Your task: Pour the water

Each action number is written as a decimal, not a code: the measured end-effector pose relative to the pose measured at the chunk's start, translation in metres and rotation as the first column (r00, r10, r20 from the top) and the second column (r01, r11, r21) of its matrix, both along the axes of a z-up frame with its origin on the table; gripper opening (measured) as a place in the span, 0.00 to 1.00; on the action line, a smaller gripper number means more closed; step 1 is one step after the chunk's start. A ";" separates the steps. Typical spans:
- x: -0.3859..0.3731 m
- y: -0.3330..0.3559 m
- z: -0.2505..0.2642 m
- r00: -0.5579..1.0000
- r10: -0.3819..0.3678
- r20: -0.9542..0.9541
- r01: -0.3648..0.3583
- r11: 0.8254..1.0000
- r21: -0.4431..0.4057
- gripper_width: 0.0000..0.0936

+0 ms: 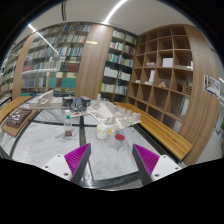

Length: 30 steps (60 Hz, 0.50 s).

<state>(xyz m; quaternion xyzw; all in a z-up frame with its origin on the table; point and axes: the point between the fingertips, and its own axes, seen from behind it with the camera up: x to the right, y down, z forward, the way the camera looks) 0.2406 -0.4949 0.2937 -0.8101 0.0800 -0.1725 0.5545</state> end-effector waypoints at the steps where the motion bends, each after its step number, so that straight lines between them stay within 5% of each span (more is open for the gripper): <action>1: 0.000 0.000 -0.001 1.000 0.001 0.000 -0.001 1.000 -0.001 0.91; 17: -0.027 0.027 -0.075 0.997 0.053 -0.064 -0.055 0.998 -0.039 0.91; 30: -0.103 0.094 -0.148 0.975 0.191 -0.115 -0.197 0.979 -0.043 0.91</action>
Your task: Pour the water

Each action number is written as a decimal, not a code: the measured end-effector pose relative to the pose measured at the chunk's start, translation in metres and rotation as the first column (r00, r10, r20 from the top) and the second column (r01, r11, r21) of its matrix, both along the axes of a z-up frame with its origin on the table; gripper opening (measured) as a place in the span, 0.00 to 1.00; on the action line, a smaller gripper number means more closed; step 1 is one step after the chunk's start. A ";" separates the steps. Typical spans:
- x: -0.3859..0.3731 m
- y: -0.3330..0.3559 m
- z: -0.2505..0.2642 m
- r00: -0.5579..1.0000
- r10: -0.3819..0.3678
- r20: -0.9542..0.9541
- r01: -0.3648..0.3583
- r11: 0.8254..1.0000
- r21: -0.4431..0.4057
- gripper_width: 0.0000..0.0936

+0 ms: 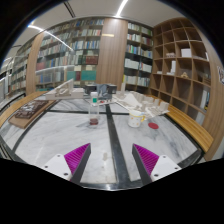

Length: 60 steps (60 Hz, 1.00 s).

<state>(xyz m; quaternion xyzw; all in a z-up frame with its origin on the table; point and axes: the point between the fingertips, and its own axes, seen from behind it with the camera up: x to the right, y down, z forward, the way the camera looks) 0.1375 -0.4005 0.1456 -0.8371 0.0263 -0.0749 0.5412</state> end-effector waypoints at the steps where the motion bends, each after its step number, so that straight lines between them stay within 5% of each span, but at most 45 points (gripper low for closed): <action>1: -0.006 0.011 -0.003 1.000 0.014 -0.008 -0.014 1.000 0.006 0.91; 12: -0.061 0.137 -0.018 0.990 0.115 -0.076 -0.108 0.991 0.084 0.92; 33: -0.065 0.373 -0.054 0.985 0.159 -0.062 -0.146 0.972 0.182 0.86; 39: -0.066 0.402 -0.069 0.986 0.164 -0.034 -0.156 0.973 0.170 0.74; 43: -0.069 0.410 -0.075 0.981 0.189 -0.031 -0.181 0.968 0.172 0.58; 60: -0.071 0.401 -0.061 0.970 0.230 -0.077 -0.212 0.959 0.189 0.42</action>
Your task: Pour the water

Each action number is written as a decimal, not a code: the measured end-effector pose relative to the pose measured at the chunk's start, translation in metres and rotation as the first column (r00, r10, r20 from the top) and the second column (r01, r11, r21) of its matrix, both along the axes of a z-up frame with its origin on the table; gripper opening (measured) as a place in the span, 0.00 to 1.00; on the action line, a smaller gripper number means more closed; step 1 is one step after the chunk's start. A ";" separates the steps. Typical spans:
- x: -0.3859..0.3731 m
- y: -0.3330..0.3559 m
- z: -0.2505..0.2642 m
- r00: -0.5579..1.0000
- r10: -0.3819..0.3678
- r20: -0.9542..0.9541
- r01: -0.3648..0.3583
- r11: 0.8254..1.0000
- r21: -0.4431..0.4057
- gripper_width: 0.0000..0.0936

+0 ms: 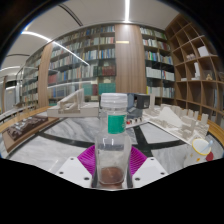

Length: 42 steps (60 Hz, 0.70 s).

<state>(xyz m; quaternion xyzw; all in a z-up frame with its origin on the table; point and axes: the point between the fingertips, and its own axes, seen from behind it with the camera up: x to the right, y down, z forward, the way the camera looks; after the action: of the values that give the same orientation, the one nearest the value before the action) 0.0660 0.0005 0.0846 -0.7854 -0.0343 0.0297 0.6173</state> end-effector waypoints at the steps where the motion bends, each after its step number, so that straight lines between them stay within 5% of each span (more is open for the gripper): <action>1: -0.001 -0.002 0.006 1.000 0.004 -0.014 -0.003 1.000 0.008 0.42; 15: -0.008 -0.036 0.140 0.872 0.190 -0.452 -0.121 0.977 0.177 0.42; 28: 0.046 -0.062 0.239 0.221 0.361 -0.906 -0.161 0.930 0.331 0.42; 33: 0.080 -0.075 0.256 -0.043 0.345 -0.937 -0.117 0.930 0.348 0.41; 42: 0.135 -0.046 0.212 -0.392 0.264 -0.881 -0.066 0.947 0.313 0.42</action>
<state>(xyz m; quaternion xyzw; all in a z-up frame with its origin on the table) 0.2007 -0.0453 0.2966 -0.3636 0.3678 0.7517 0.4093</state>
